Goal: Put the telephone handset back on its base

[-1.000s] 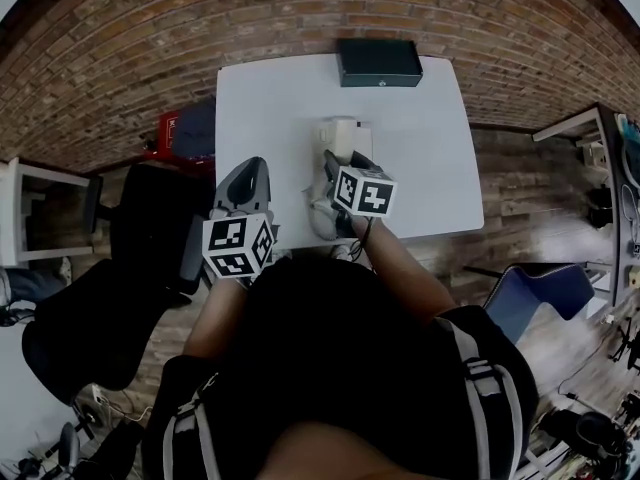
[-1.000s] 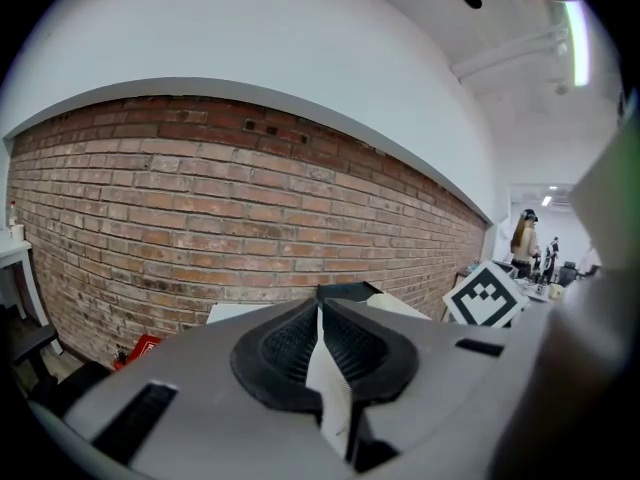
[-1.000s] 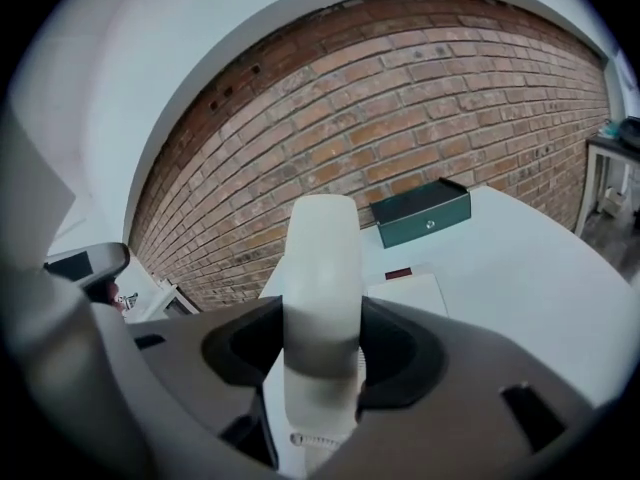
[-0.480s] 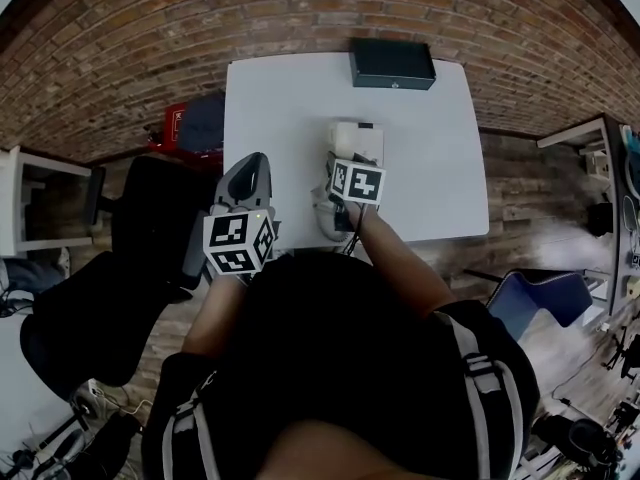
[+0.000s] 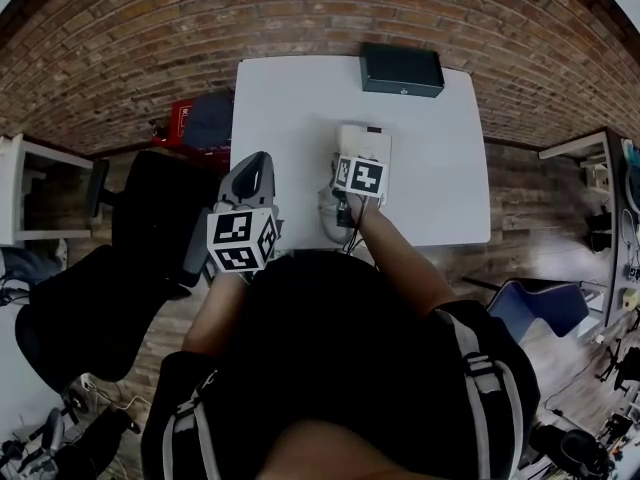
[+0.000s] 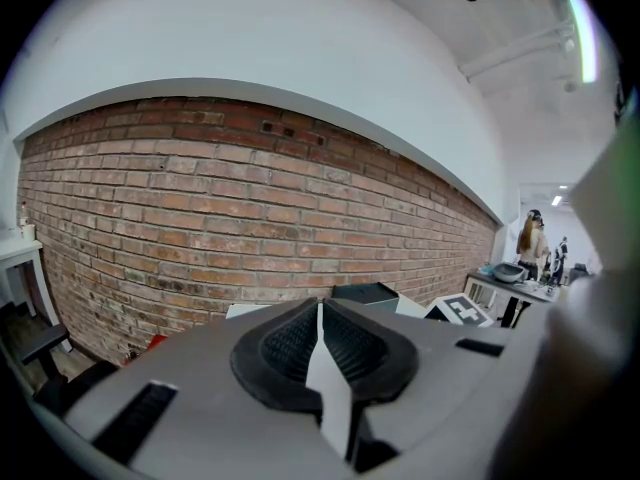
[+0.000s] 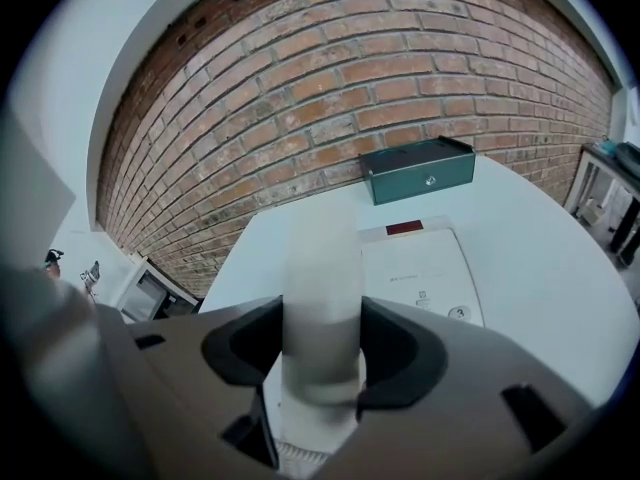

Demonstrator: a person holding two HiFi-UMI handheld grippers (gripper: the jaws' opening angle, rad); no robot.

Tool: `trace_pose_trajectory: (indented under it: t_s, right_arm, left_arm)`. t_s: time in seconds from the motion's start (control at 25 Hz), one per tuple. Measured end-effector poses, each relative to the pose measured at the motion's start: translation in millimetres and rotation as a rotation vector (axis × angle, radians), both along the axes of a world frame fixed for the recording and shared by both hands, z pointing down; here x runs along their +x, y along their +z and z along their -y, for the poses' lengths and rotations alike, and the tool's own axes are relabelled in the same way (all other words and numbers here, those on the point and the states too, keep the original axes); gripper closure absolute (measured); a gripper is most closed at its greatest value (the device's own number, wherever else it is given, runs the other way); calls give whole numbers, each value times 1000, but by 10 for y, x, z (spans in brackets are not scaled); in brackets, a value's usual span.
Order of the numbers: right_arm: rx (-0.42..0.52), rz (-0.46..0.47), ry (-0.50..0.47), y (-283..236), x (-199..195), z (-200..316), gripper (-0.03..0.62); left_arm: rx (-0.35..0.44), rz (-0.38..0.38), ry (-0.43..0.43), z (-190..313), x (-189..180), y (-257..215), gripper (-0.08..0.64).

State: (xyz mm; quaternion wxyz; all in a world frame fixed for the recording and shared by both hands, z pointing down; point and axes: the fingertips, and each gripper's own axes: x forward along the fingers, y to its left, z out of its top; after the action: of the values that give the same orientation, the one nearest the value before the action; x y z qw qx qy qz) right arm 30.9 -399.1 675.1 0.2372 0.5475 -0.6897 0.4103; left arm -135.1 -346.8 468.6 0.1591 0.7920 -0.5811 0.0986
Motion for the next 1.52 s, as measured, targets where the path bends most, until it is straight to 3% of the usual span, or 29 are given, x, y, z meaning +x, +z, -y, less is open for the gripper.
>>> trace_pose_trajectory:
  t_s: [0.64, 1.52]
  right_arm:
    - [-30, -95, -22, 175, -37, 24, 390]
    - [-142, -218, -10, 321, -89, 59, 388]
  left_arm:
    - [-6, -8, -5, -104, -56, 43, 545]
    - [-17, -8, 16, -98, -87, 92, 545]
